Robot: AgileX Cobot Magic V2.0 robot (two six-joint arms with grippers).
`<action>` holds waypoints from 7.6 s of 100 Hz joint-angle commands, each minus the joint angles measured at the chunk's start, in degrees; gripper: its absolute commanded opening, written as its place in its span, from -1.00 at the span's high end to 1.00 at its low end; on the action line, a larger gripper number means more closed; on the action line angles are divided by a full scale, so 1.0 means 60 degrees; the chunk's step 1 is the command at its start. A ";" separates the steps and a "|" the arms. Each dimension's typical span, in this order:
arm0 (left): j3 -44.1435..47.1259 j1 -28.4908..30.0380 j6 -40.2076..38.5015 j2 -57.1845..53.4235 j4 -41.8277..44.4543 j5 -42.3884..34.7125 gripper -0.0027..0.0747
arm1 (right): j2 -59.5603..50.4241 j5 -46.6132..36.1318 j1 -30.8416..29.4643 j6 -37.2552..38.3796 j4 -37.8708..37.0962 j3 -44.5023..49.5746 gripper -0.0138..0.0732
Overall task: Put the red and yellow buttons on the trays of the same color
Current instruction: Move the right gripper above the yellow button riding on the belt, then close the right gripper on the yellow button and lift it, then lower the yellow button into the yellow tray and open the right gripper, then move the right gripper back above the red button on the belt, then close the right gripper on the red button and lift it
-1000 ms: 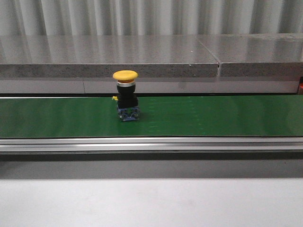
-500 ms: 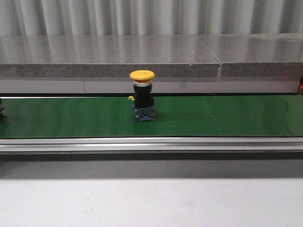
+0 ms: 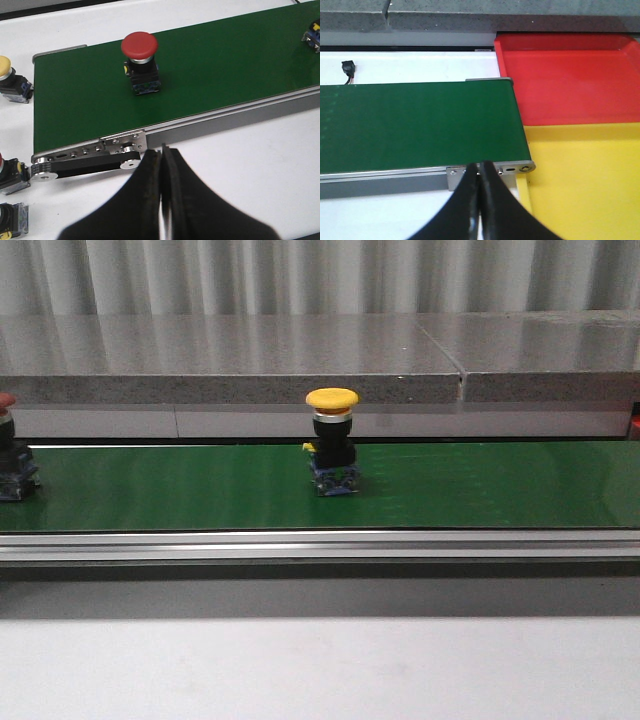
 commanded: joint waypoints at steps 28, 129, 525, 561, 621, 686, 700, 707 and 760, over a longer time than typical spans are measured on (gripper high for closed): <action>-0.0281 -0.0068 -0.0097 0.0020 -0.0145 -0.0596 0.98 | 0.3512 0.0784 0.0638 -0.0350 0.0630 -0.2888 0.71; -0.0281 -0.0068 -0.0097 0.0020 -0.0145 -0.0596 0.98 | 1.0691 0.4945 0.3992 -0.1850 0.2566 -0.9156 -0.63; -0.0281 -0.0068 -0.0097 0.0020 -0.0145 -0.0613 0.98 | 1.2050 0.1711 -0.4354 -0.0742 0.1863 -0.6851 -0.53; -0.0281 -0.0068 -0.0097 0.0020 -0.0145 -0.0613 0.98 | 0.9980 0.2157 -0.3704 -0.1105 0.1801 -0.6851 -0.53; -0.0281 -0.0068 -0.0097 0.0020 -0.0145 -0.0613 0.98 | 0.9150 0.2078 0.0680 -0.1438 0.1810 -0.6938 -0.81; -0.0281 -0.0068 -0.0097 0.0020 -0.0145 -0.0613 0.98 | 1.0396 0.4624 0.2767 -0.2107 0.2643 -0.8613 -0.80; -0.0281 -0.0068 -0.0097 0.0020 -0.0145 -0.0613 0.98 | 1.0857 0.4723 0.2831 -0.2293 0.2920 -0.8704 -0.80; -0.0281 -0.0068 -0.0097 0.0020 -0.0145 -0.0613 0.98 | 1.1012 0.4615 0.2831 -0.2473 0.3170 -0.8704 -0.80; -0.0281 -0.0068 -0.0097 0.0020 -0.0145 -0.0613 0.98 | 1.2101 0.4008 0.2831 -0.2789 0.3057 -0.8704 -0.79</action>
